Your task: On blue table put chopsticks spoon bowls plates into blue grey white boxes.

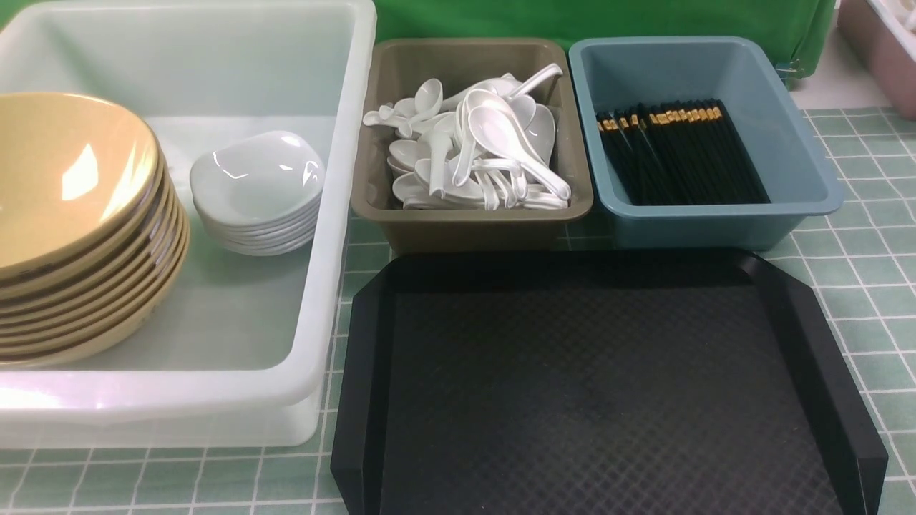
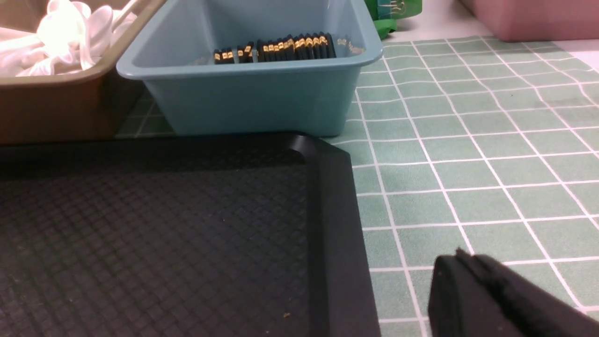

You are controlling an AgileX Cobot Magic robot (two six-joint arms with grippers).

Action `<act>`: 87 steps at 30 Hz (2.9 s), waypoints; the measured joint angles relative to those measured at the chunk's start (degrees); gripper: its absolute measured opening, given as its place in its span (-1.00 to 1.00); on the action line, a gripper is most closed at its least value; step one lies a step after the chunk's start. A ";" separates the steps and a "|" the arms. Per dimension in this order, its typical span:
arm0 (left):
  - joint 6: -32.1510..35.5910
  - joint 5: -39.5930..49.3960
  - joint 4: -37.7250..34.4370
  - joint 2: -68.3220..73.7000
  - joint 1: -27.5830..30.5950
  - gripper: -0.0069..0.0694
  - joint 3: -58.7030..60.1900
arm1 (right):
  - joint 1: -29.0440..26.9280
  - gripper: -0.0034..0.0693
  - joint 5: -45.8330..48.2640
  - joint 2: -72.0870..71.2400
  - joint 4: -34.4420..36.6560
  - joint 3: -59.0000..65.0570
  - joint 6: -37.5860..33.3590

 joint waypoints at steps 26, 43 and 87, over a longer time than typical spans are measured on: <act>-11.05 -43.98 -1.18 -2.69 5.10 -0.81 32.44 | 0.00 -0.80 0.01 -0.05 0.16 0.00 0.00; -7.72 -35.03 -0.79 -2.69 4.19 -0.81 32.44 | 0.00 -0.77 0.06 -0.05 0.16 0.00 0.00; -7.67 -34.98 -0.79 -2.69 4.19 -0.81 32.44 | 0.00 -0.74 0.06 -0.05 0.16 0.00 0.00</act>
